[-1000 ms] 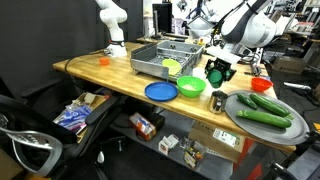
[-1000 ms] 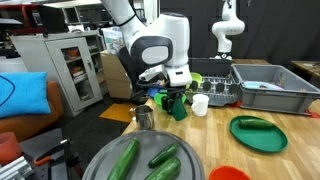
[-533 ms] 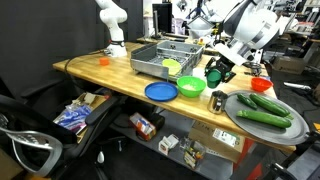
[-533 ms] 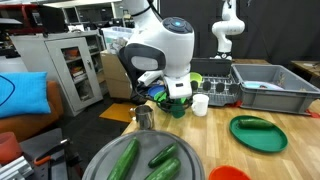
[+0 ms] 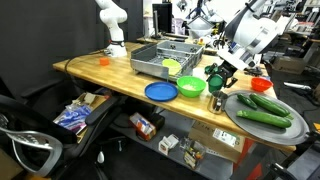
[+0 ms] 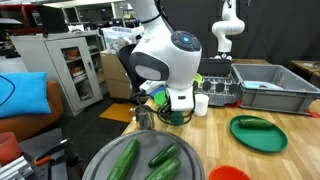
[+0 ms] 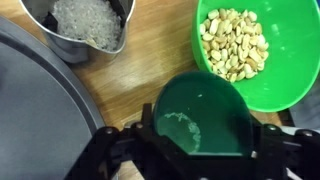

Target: Pick up the green cup from the table and pour its contents in the silver cup.

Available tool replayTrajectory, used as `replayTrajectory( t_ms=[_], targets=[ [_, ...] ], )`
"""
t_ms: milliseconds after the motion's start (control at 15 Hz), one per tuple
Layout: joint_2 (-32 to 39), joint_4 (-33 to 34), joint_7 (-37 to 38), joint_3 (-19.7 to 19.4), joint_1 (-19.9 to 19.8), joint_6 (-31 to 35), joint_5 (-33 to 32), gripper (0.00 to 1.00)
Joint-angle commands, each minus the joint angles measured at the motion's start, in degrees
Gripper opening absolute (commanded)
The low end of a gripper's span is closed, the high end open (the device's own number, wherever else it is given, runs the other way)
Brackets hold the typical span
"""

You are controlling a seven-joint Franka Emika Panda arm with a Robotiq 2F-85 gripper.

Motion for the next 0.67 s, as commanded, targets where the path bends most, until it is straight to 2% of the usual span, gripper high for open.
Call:
replayTrajectory(
  t_ms=[0, 600],
  targets=[
    [0.7, 2.6, -3.2, -4.0, 2.5, -5.3, 4.2, 0.54],
    [4.6, 6.9, -5.9, -8.4, 4.4, -13.9, 9.6, 0.54]
  ],
)
